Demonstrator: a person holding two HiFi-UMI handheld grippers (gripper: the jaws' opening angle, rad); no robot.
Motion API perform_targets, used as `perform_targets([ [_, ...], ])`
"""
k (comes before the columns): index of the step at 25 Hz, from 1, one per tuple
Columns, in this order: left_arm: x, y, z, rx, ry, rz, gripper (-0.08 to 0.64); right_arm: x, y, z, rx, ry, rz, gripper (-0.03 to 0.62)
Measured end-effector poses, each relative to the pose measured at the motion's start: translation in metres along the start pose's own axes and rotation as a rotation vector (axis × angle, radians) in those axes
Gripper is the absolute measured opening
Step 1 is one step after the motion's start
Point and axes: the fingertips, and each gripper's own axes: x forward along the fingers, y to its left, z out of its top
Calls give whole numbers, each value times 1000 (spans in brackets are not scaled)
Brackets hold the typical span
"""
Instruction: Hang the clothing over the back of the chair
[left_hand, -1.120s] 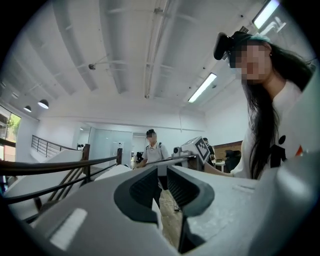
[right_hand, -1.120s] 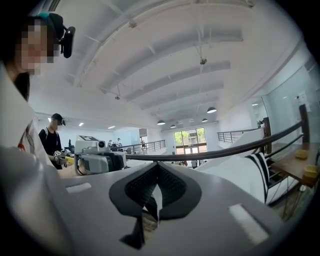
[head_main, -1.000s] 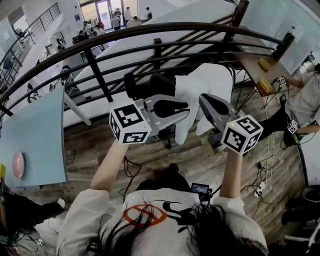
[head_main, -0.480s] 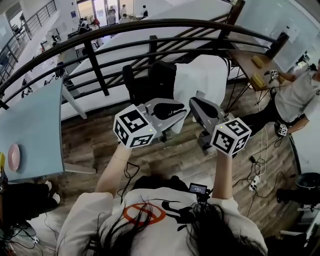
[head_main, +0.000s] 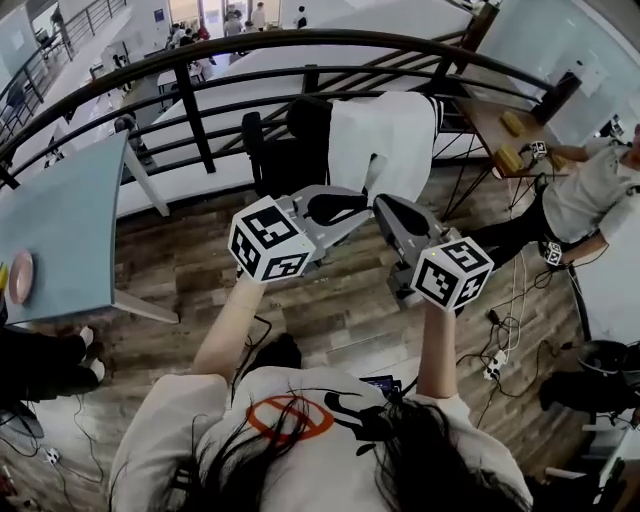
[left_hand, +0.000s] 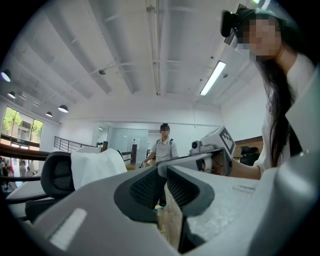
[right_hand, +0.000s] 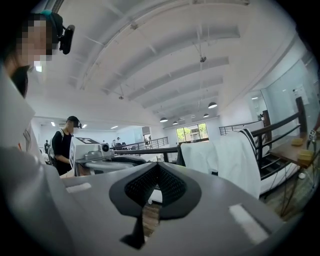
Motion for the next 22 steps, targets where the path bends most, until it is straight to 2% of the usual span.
perform_targets([
  [7,25,-53,5,-48,-30,40,170,-70,7,-8,8,13,18,21],
  [11,23,-86,-5,-61,-24,67,170,-102,17,-23,21,8,20,21],
  [22,-2,-152,-40,-100,7,150,170,-141,56,-64,40,34,97,21],
])
